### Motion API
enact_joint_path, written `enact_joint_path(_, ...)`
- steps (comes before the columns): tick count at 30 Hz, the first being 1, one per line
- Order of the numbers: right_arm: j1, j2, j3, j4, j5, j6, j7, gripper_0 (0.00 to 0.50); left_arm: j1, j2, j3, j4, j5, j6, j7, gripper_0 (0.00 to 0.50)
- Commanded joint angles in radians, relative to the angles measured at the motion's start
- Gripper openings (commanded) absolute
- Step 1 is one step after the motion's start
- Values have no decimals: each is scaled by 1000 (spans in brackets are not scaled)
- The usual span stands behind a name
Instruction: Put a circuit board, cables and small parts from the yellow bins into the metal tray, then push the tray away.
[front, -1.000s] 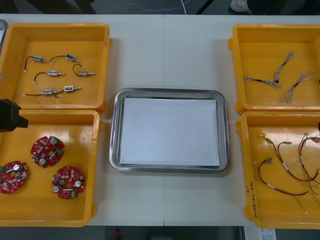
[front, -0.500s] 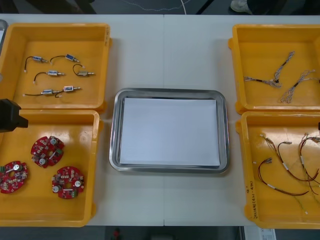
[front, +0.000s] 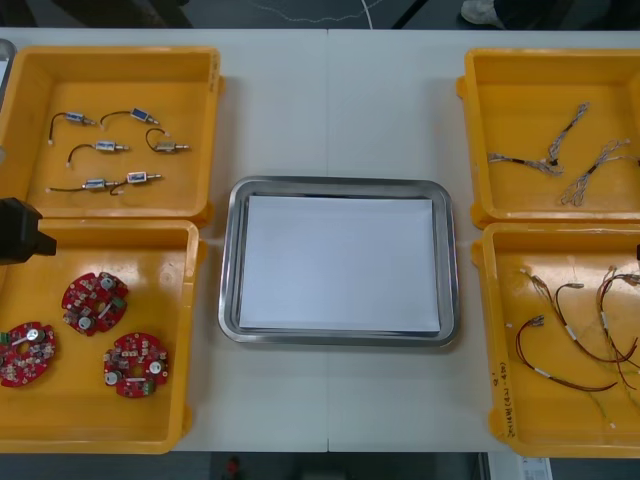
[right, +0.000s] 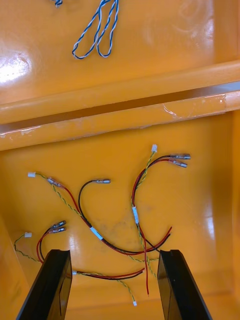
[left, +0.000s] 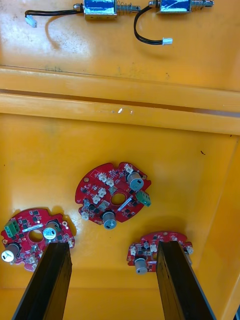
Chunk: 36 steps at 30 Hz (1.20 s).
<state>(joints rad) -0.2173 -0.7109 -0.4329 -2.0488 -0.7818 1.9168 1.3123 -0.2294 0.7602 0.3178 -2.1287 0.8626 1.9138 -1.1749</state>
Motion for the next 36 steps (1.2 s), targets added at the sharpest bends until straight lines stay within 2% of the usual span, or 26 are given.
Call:
enact_joint_path(1,10,-41,11,-8,-8,3,1,500,18,42,27,-28,7,6,55,500)
enact_joint_path(36,10,-41,11,-8,-8,3,1,500,18,42,27,-28,7,6,55,500)
